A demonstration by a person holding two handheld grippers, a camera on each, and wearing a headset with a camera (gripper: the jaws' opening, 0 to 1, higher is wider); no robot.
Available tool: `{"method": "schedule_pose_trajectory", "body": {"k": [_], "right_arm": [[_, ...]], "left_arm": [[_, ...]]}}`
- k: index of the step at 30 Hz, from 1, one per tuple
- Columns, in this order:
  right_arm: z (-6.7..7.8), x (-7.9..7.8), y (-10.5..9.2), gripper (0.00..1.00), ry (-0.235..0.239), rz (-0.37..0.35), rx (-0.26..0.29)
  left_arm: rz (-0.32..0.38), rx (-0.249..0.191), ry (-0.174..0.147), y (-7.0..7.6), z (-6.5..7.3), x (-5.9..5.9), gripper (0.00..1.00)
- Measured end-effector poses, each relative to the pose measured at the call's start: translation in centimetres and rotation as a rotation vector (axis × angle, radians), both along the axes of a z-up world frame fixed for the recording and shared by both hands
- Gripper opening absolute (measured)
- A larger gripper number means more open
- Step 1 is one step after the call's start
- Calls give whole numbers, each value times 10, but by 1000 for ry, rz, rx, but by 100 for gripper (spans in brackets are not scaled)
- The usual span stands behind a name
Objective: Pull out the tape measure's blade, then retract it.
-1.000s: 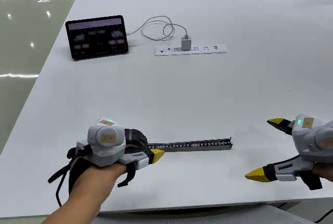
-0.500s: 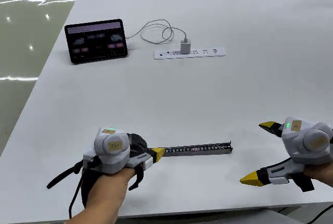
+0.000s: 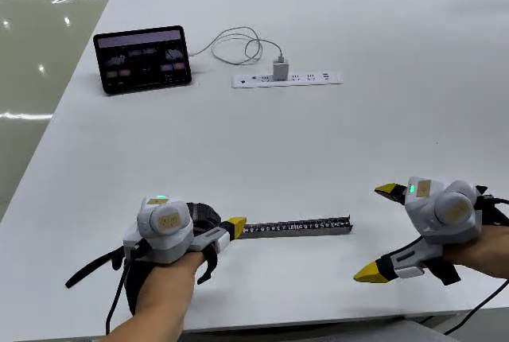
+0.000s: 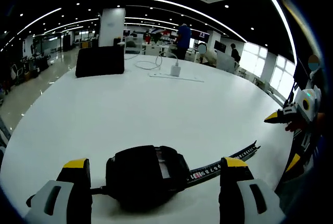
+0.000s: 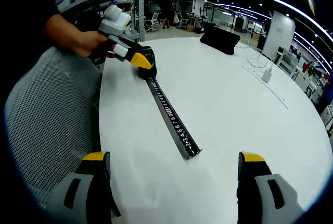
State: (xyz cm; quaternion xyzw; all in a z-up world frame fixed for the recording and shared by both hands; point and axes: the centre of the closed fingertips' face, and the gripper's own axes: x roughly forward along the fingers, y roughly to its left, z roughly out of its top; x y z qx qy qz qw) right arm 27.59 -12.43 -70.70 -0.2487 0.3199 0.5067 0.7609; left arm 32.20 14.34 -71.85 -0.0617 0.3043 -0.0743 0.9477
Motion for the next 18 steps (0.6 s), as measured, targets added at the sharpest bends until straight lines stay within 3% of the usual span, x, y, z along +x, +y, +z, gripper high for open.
{"method": "schedule_pose_trajectory", "body": {"k": [5,8,12,15,18], "right_arm": [[-4,6,4,90,0,84,-29],[-11,11,2,82,-16,176,-88],[-11,15,10,78,3,222,-109],[-23,15,8,76,36,287,-184],[-31,19,8,74,83,303,-209]], "left_arm": [[-21,5,-14,-5,-1,-1,98],[-53,24,-26,-9,-1,0,94],[-69,29,-23,-12,-3,0,94],[-65,8,-24,-14,-3,0,95],[-75,12,-29,-18,-2,0,96]]}}
